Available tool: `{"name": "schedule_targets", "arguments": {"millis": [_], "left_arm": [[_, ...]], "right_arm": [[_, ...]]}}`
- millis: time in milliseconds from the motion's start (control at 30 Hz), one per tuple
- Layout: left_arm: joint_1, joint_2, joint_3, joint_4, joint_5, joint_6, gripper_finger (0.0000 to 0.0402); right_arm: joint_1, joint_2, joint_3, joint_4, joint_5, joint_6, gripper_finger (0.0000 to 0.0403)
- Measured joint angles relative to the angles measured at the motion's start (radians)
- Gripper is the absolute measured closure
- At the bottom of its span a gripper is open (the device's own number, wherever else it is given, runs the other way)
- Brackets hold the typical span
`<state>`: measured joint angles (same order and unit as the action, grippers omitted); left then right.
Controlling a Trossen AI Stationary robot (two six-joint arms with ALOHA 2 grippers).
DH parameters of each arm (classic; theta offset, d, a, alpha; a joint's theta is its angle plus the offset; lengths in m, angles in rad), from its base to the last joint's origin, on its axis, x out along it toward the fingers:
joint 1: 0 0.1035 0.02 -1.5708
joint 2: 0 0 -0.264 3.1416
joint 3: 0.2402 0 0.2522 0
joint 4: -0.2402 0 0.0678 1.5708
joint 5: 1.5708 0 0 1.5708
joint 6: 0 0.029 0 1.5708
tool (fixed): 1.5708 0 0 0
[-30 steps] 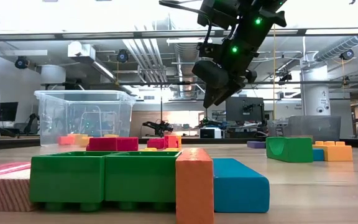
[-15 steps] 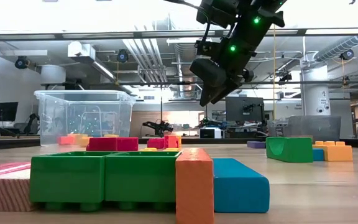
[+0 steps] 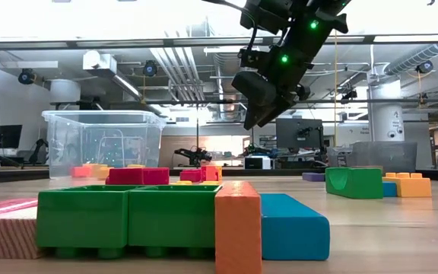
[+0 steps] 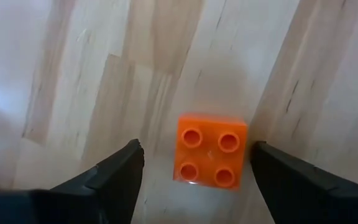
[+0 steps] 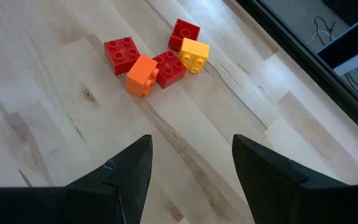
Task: Sort blocks by size
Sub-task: Put the orange square game piece into the transparent bin
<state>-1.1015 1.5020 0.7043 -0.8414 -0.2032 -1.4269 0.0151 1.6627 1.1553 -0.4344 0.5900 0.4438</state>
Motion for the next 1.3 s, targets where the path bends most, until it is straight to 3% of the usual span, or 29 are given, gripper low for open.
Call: {"name": "schedule_targets", "arguments": {"millis": [300, 667, 867, 967, 1133, 1300], "left_arm": [[-0.001, -0.001, -0.021, 0.04, -0.039, 0.027, 0.0174], [0.002, 0.004, -0.002, 0.03, -0.072, 0.055, 0.0289], [0.016, 0.005, 0.043, -0.041, -0.134, 0.073, 0.0279], [0.02, 0.003, 0.071, -0.08, -0.225, 0.088, 0.0274], [0.034, -0.026, 0.108, -0.134, -0.491, 0.117, 0.0273], [0.125, -0.088, 0.122, -0.256, -0.709, 0.125, 0.0273]], "right_arm": [[0.0, 0.0, 0.0, -0.001, 0.0, 0.0, 0.019], [0.0, 0.0, 0.0, -0.001, 0.0, -0.003, 0.019], [0.0, 0.0, 0.0, -0.001, 0.0, -0.009, 0.019], [0.0, 0.0, 0.0, -0.001, 0.0, -0.009, 0.019], [0.0, 0.0, 0.0, 0.006, 0.0, -0.009, 0.019], [0.0, 0.0, -0.001, 0.02, 0.0, -0.012, 0.019]]}}
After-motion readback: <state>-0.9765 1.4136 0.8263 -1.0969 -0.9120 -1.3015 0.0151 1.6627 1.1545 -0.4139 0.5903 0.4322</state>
